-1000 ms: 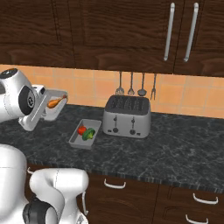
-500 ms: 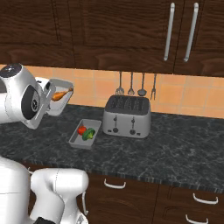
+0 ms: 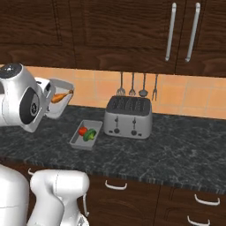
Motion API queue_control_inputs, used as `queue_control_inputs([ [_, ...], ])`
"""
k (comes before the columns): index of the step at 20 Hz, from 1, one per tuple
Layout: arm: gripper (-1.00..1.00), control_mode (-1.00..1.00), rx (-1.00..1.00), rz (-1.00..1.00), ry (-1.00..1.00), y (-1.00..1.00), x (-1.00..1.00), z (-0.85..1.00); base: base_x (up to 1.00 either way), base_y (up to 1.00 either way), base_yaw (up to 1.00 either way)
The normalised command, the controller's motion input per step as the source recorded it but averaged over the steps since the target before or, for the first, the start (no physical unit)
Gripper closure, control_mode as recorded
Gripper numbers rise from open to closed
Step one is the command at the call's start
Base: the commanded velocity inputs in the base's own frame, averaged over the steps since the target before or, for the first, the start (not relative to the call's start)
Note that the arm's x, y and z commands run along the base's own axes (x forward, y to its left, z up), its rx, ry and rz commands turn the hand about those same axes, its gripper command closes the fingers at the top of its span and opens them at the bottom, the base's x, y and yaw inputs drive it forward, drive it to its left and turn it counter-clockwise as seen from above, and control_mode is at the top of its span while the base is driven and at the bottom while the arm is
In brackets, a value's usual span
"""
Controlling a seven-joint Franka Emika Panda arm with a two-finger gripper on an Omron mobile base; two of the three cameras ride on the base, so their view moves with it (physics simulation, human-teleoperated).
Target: Take the meat container that has the chicken drumstick and place it on the second highest rack of the freezer. Then take the vegetable container that has the tomato and broccoli and place it on the highest rack of the freezer.
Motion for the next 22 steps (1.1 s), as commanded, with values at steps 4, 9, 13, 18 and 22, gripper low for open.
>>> queue_control_inputs([
  [4,1.00,1.00,0.00,0.00,0.00,0.00,0.00,0.00,-0.85,0.10,-0.13],
  [9,1.00,1.00,0.00,0.00,0.00,0.00,0.00,0.00,-0.78,0.45,-0.46],
  [13,1.00,1.00,0.00,0.00,0.00,0.00,0.00,0.00,-0.43,0.46,-0.67],
  [18,1.00,1.00,0.00,0.00,0.00,0.00,0.00,0.00,-0.42,0.36,-0.70],
  [22,1.00,1.00,0.00,0.00,0.00,0.00,0.00,0.00,-0.42,0.32,-0.68],
])
